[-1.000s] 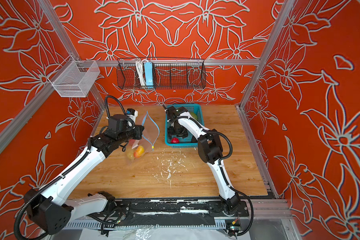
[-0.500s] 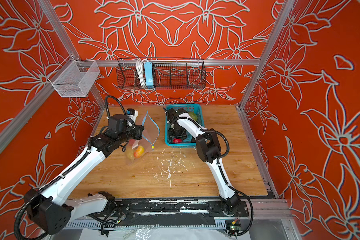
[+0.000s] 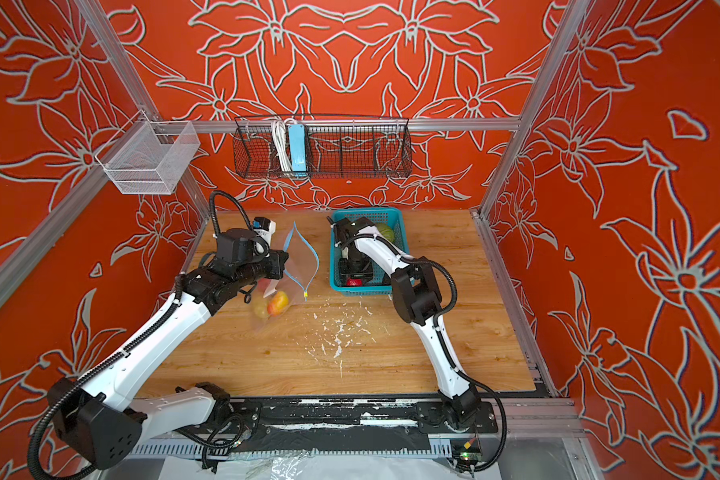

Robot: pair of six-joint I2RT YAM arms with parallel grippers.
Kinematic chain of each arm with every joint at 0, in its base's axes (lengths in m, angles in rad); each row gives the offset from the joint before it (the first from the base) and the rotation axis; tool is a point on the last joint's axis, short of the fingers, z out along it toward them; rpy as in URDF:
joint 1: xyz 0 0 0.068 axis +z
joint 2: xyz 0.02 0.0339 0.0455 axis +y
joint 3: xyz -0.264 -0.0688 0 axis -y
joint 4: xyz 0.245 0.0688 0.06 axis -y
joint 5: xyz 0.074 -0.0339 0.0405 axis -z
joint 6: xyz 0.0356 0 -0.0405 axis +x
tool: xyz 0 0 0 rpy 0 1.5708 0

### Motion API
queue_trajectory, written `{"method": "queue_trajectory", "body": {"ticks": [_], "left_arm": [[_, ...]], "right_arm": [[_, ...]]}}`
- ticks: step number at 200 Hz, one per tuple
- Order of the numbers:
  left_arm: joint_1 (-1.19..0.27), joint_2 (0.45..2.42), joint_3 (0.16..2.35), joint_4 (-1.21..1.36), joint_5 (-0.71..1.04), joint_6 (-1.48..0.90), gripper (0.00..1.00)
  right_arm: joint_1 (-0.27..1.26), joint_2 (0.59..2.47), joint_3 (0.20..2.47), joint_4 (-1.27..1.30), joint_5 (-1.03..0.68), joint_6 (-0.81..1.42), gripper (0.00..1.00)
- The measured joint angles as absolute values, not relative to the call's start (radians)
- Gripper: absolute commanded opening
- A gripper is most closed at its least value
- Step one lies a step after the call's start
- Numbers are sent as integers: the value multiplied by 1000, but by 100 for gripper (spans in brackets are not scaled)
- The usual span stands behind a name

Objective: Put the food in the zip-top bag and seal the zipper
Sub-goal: 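Lower the right gripper into the basket toward the red beet, then close the right gripper on the red beet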

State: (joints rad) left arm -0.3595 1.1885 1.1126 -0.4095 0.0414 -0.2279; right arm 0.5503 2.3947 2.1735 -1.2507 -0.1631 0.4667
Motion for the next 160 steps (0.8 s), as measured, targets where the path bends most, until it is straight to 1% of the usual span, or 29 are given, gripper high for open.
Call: {"method": "queue_trajectory", "body": {"ticks": [26,41,50,109,160], "left_arm": [[-360,1185,1113,-410,41,-228,0],[-360,1185,1113,-410,41,-228,0],[-360,1185,1113,-410,42,-228,0],[-360,1185,1113,-410,43,-228,0],[-360,1185,1113,-410,44,-228,0]], "right_arm": [[550,2386,2158,-1244,-163,475,52],[550,2386,2158,-1244,-163,475,46],[549,2386,2158,-1244,-163,475,45],[548,2375,2158,-1245,-157,478,44],[542,2305,2161,-1245,-141,488,43]]}}
